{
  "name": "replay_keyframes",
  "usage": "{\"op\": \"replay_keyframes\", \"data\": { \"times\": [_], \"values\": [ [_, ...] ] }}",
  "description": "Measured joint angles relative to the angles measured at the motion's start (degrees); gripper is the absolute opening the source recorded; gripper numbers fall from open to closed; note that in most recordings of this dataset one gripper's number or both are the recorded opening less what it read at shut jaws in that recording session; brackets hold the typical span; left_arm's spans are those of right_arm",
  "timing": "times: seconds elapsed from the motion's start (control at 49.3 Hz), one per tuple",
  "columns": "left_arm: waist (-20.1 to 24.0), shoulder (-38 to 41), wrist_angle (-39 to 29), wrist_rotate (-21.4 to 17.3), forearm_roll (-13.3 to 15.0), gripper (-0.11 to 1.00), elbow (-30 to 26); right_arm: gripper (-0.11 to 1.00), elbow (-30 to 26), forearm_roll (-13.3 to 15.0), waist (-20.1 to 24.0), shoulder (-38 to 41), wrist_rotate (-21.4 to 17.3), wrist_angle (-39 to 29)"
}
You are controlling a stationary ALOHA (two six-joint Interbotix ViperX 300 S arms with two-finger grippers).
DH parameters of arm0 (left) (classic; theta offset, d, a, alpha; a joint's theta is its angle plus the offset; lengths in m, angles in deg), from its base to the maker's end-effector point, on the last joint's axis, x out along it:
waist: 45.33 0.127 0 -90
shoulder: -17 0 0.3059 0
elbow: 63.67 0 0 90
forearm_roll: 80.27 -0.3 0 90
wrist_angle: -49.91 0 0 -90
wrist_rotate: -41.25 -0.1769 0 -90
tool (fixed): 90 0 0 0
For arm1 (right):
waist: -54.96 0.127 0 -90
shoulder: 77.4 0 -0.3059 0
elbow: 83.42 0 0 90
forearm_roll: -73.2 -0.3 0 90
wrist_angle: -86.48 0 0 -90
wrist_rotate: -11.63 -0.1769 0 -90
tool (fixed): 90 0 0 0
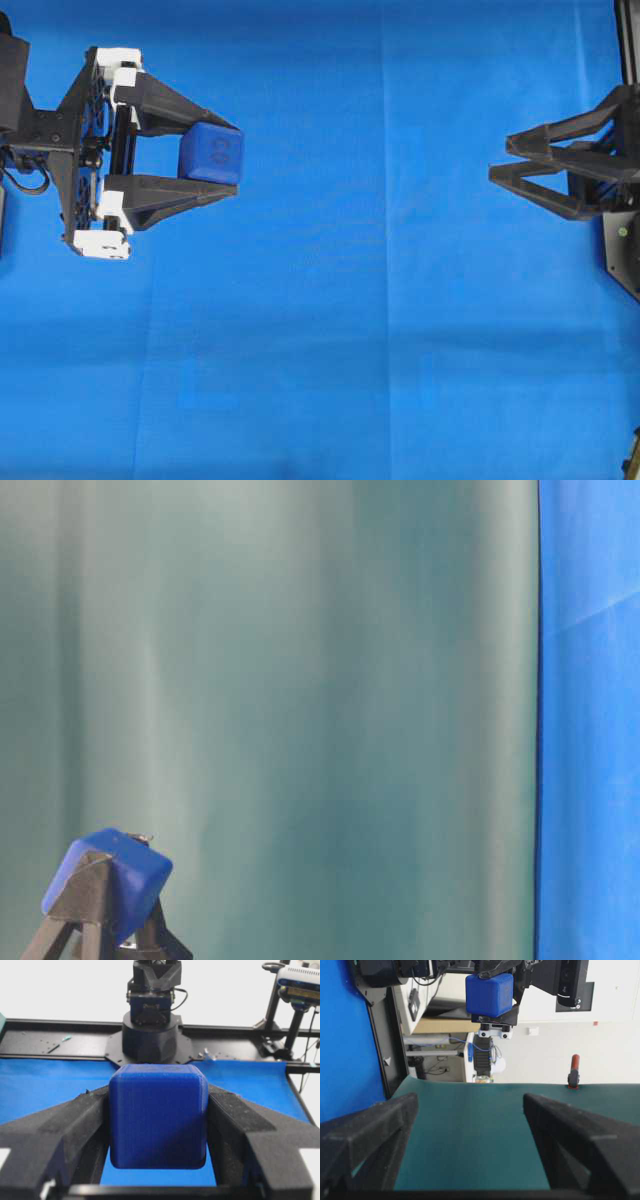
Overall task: Handover the blue block to the right arm after grasping it with the left arm, then place it in the designated position.
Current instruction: 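Reach the right gripper to the cube and close on it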
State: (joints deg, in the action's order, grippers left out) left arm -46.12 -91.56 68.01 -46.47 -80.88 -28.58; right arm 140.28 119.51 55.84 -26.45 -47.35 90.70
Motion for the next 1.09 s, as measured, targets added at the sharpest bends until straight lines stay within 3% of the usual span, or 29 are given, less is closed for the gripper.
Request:
{"op": "replay_keyframes", "data": {
  "times": [0.243,1.095],
  "values": [
    [-0.09,0.0,-0.79,0.0,0.0,0.48,0.0,0.94,-4.13,0.09,0.0,5.63,0.0,0.09],
    [-0.35,-0.09,-1.41,0.18,0.09,0.48,0.0,0.94,-26.89,1.76,-0.09,34.01,0.26,4.75]
  ]
}}
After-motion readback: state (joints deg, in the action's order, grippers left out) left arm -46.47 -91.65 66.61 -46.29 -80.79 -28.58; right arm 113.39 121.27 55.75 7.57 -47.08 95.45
